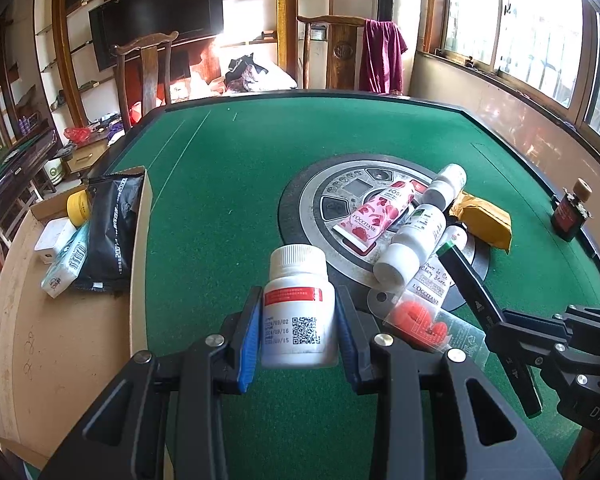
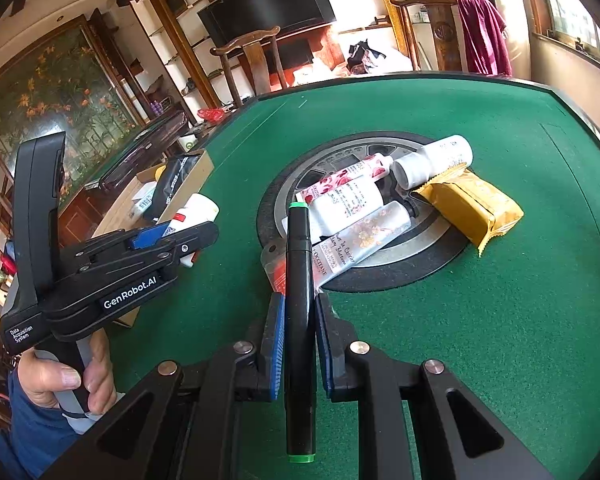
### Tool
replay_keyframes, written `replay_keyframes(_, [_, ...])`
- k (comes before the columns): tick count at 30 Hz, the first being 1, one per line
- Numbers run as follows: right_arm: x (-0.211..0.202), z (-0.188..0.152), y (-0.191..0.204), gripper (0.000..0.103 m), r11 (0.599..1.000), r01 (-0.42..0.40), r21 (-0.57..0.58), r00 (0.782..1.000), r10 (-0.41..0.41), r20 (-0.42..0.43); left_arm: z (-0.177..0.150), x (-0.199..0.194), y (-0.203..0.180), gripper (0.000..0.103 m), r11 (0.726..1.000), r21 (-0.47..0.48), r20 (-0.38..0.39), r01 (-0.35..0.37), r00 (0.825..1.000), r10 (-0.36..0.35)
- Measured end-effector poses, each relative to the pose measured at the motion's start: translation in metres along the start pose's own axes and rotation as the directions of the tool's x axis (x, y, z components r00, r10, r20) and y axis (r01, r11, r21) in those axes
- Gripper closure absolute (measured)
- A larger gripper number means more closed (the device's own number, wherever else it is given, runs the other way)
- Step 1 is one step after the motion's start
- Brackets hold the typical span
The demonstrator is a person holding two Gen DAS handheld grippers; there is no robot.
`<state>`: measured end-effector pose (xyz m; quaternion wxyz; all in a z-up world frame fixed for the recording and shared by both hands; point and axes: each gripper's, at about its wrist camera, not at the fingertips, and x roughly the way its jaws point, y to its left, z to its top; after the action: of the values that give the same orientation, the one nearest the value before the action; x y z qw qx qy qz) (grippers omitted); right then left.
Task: Organize objects
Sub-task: 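Carry the pill bottle in the left gripper and marker in the right to the tray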
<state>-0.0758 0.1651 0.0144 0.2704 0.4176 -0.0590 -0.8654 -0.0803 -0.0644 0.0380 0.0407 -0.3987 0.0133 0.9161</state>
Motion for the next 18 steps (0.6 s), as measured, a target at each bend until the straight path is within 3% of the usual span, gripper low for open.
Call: replay_keyframes(18, [-0.008, -0.001, 0.024, 0.087, 0.999, -0.049, -0.007, 0.999, 0.050, 0.021, -0.022, -0.051, 0.020, 0.070, 0.997, -0.072, 0.061, 0.021, 0.998, -0.017])
